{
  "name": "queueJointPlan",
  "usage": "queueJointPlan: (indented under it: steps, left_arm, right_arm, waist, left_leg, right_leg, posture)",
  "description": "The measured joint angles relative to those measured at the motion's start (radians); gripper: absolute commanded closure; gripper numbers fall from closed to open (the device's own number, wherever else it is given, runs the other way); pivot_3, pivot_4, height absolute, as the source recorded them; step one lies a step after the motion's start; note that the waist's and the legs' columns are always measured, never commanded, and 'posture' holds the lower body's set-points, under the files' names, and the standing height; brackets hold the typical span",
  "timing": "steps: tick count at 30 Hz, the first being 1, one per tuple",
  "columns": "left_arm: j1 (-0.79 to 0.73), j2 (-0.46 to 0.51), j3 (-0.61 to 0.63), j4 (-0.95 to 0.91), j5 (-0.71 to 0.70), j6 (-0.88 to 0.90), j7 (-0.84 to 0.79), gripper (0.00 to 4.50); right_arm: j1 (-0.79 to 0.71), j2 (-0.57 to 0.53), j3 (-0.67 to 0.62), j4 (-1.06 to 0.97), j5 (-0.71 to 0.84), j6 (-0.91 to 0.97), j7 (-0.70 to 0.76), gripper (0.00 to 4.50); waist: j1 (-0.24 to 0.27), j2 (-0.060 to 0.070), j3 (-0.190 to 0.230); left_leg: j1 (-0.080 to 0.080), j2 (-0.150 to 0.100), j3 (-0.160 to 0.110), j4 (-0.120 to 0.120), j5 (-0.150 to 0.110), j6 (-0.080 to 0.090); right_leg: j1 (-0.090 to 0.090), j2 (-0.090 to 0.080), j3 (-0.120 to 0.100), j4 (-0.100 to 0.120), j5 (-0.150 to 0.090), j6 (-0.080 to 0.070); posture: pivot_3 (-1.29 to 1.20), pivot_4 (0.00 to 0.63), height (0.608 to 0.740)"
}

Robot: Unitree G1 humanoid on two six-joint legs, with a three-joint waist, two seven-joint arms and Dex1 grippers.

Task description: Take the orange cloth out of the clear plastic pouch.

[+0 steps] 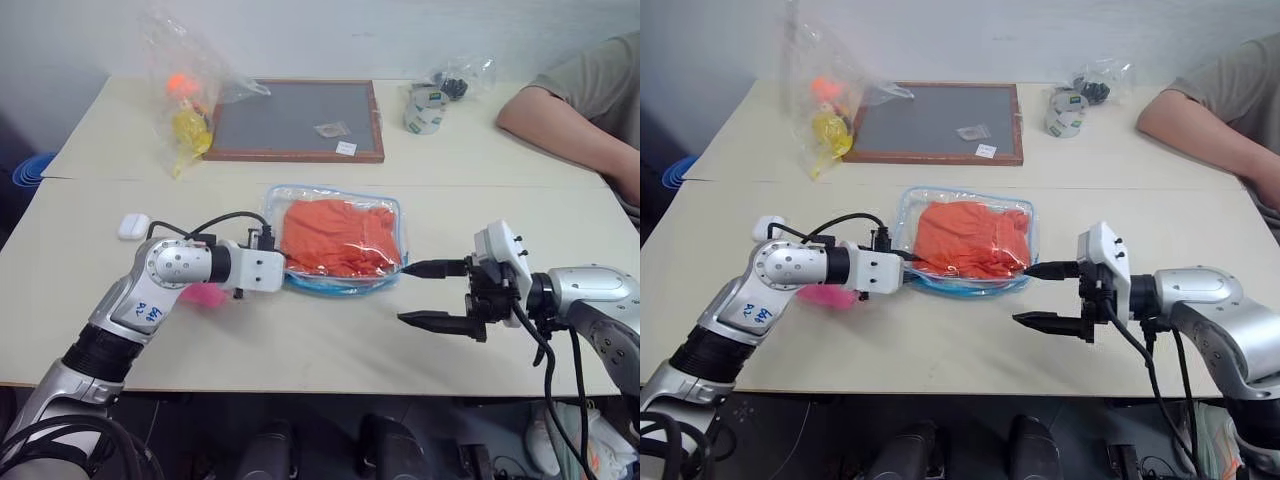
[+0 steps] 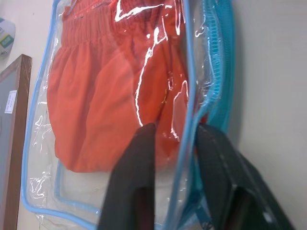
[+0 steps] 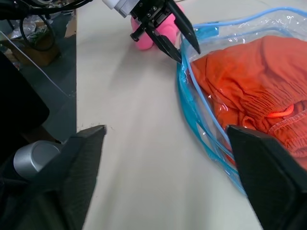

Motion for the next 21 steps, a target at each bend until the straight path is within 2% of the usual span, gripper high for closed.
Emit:
queueJointPlan:
  steps: [2, 8, 11, 15, 21]
  left_arm:
    - [0.007, -0.009, 0.003, 0.0, -0.001, 0.003, -0.001, 4.5]
    - [0.038, -0.165, 0.109, -0.076, -0.118, 0.25, 0.064, 4.5]
    - [0.043, -0.19, 0.156, -0.151, -0.159, 0.346, 0.101, 4.5]
    - [0.106, -0.201, 0.177, -0.232, -0.173, 0.418, 0.132, 4.5]
    - [0.127, -0.222, 0.178, -0.313, -0.183, 0.492, 0.176, 4.5]
  right_arm:
    - [0.0, 0.001, 0.0, -0.003, 0.0, -0.001, -0.007, 1.41]
    - [-0.015, 0.035, 0.037, -0.006, -0.05, -0.03, -0.044, 3.5]
    - [-0.022, 0.07, 0.105, -0.01, -0.131, -0.071, -0.083, 4.47]
    - [-0.08, 0.162, 0.237, 0.01, -0.323, -0.183, -0.179, 4.47]
    - [-0.17, 0.262, 0.378, 0.181, -0.638, -0.404, -0.333, 4.47]
  waist:
    - [0.0, 0.0, 0.0]
    - [0.002, -0.002, 0.0]
    - [0.0, -0.002, 0.0]
    - [-0.01, -0.001, 0.0]
    - [0.001, -0.002, 0.0]
  left_leg:
    - [0.0, 0.0, 0.0, 0.0, 0.0, 0.0]
    - [-0.001, 0.0, -0.002, 0.002, 0.0, 0.0]
    - [-0.001, 0.0, -0.002, 0.002, 0.0, 0.0]
    - [0.0, 0.0, -0.001, 0.001, 0.001, -0.001]
    - [0.0, -0.001, -0.002, 0.002, 0.001, -0.001]
  right_leg:
    - [0.0, 0.0, 0.0, 0.0, 0.0, 0.0]
    - [0.001, 0.0, -0.001, 0.0, 0.0, 0.001]
    - [0.001, 0.0, -0.001, 0.001, 0.0, 0.001]
    - [0.0, 0.0, 0.0, 0.001, 0.0, 0.001]
    - [0.001, -0.001, -0.001, 0.0, 0.0, 0.001]
  posture:
    - [0.0, 0.15, 0.74]
    - [0.0, 0.15, 0.74]
    - [0.0, 0.15, 0.74]
    - [0.0, 0.15, 0.74]
    - [0.0, 0.15, 0.74]
